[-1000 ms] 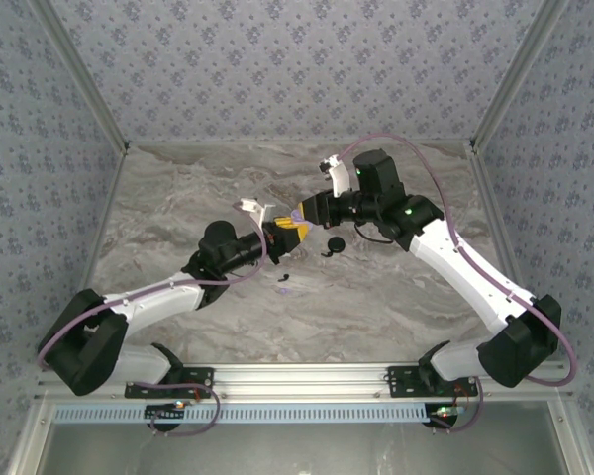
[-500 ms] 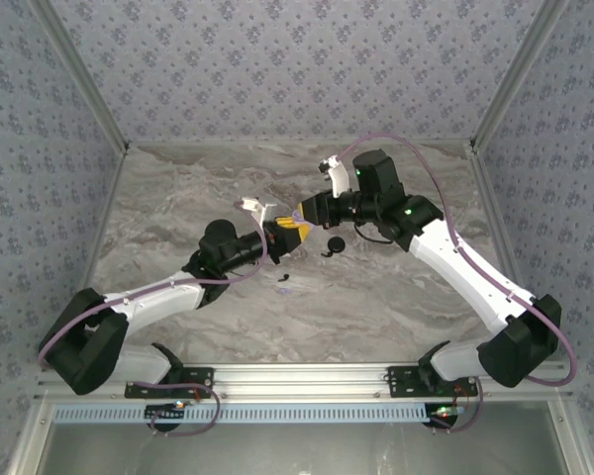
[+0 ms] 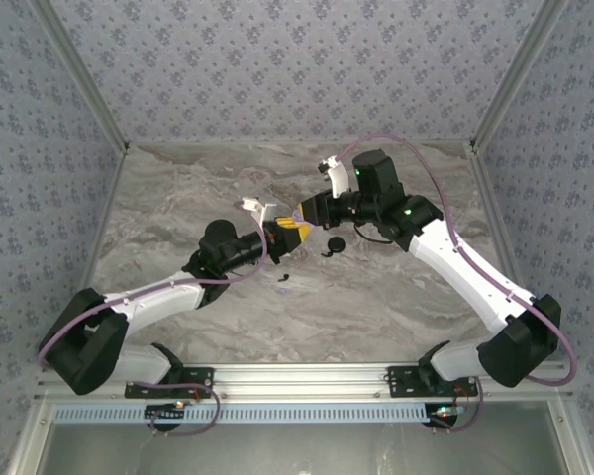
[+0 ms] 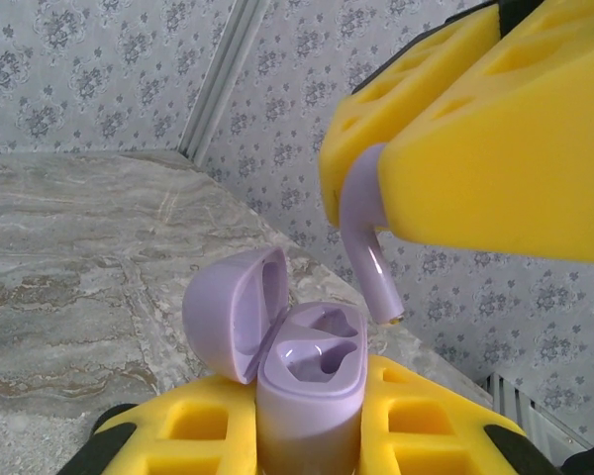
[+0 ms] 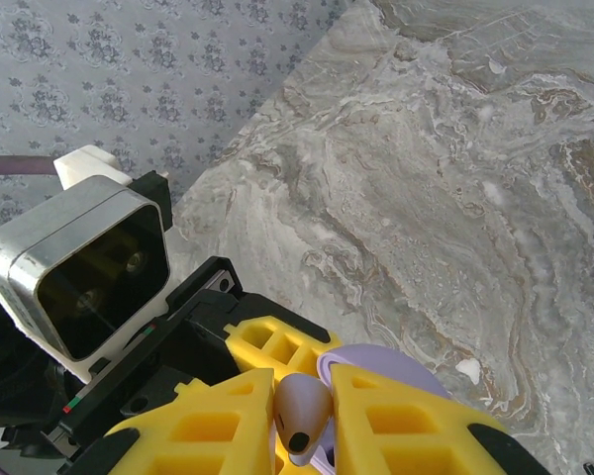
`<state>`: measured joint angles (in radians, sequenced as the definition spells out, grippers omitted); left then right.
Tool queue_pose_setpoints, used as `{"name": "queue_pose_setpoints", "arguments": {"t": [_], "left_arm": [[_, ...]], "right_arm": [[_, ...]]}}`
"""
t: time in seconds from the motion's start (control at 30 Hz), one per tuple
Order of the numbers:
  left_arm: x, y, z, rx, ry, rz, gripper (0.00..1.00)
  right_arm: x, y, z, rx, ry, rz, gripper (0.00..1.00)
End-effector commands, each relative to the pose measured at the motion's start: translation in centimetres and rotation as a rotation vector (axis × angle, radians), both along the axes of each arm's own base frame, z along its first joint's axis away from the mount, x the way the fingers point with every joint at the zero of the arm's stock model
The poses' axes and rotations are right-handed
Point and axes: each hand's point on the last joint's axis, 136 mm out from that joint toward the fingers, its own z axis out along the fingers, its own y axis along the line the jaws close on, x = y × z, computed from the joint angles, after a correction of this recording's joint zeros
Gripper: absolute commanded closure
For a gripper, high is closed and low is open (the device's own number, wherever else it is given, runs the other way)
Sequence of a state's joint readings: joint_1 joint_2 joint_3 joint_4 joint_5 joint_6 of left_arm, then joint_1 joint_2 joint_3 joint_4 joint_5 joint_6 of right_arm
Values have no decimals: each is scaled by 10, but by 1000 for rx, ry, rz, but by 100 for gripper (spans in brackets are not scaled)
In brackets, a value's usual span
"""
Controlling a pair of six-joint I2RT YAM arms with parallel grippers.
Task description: Insert the wireless bluetooth earbuds into the charging case
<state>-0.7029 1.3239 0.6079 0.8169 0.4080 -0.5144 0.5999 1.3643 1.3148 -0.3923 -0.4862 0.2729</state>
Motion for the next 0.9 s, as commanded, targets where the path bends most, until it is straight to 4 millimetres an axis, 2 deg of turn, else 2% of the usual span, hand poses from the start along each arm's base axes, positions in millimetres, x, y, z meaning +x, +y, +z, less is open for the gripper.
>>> {"name": "queue_pose_setpoints", "arguments": {"t": [0.0, 0.47, 0.87], "left_arm": [[-5, -2, 36, -73, -68, -18, 91], [-9, -2, 38, -74, -79, -30, 91], [-4, 0, 38, -73, -60, 1, 91]], "right_arm": [[0, 2, 0, -20, -13, 6, 80], [6, 0, -9, -51, -9, -21, 80], [-2, 3, -17, -64, 11, 16, 80]]}}
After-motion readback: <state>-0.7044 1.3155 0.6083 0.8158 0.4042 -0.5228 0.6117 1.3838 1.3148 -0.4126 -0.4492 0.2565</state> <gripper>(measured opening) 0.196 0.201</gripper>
